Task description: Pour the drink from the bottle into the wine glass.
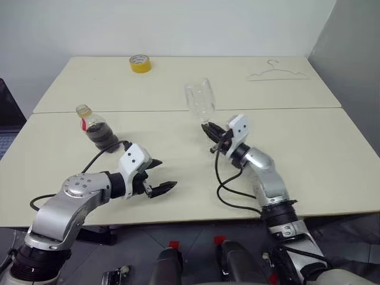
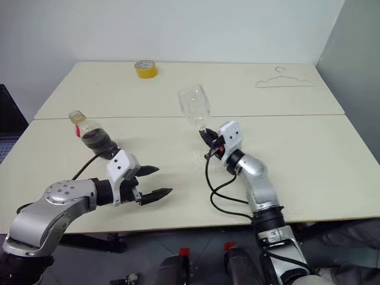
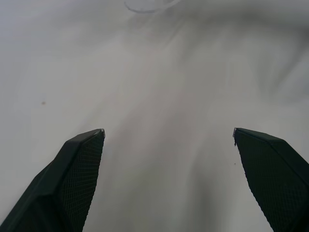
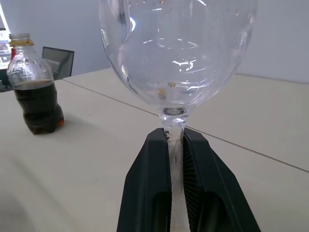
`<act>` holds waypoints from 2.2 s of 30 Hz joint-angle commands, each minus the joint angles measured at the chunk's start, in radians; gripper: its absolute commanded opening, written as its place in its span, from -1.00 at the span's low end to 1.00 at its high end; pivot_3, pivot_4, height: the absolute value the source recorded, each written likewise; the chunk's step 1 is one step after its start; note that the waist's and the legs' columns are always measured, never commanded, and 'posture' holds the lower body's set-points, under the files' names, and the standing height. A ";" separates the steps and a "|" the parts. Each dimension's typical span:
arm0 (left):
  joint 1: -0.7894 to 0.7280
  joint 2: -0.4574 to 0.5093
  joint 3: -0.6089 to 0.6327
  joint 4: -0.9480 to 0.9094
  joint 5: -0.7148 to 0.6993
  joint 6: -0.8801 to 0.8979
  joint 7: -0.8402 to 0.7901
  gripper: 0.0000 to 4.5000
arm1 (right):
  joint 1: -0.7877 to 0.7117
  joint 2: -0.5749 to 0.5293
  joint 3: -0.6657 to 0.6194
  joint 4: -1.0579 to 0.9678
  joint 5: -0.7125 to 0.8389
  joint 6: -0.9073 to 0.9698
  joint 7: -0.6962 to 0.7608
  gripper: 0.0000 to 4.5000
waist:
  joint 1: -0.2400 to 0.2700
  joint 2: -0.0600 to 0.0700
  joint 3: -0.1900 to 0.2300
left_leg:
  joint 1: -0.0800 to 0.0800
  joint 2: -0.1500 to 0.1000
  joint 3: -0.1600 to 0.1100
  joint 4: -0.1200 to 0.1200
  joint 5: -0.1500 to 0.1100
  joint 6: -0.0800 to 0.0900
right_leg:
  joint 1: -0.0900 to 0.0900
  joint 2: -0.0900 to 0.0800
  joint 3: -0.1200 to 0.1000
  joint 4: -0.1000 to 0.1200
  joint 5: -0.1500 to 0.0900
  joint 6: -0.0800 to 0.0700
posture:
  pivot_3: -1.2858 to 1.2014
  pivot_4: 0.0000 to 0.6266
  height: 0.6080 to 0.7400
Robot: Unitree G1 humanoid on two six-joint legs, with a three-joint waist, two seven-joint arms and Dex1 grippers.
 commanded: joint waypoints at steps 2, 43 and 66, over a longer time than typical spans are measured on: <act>-0.013 -0.004 -0.001 -0.010 0.013 -0.020 -0.007 1.00 | -0.030 0.029 0.020 0.082 -0.053 -0.134 -0.086 -0.97 | 0.000 0.000 0.000 | 0.000 0.000 0.000 0.000 0.000 0.000 | 0.000 0.000 0.000 0.000 0.000 0.000 | 0.03 -0.52 1.00; -0.021 -0.010 -0.008 0.029 0.058 -0.053 -0.037 1.00 | 0.121 -0.107 0.044 0.058 0.010 -0.003 0.041 -0.11 | 0.001 -0.002 -0.001 | 0.001 0.000 -0.001 0.011 0.000 0.000 | 0.001 0.001 0.001 0.011 -0.001 -0.001 | 0.03 -0.52 1.00; 0.054 0.011 0.338 0.079 -0.100 -0.044 -0.085 1.00 | 0.145 -0.625 -0.024 -0.377 0.186 0.470 0.430 0.99 | 0.002 -0.002 -0.001 | 0.001 0.000 0.000 0.010 0.000 0.000 | 0.000 0.001 0.001 0.010 -0.001 -0.001 | 0.03 -0.52 1.00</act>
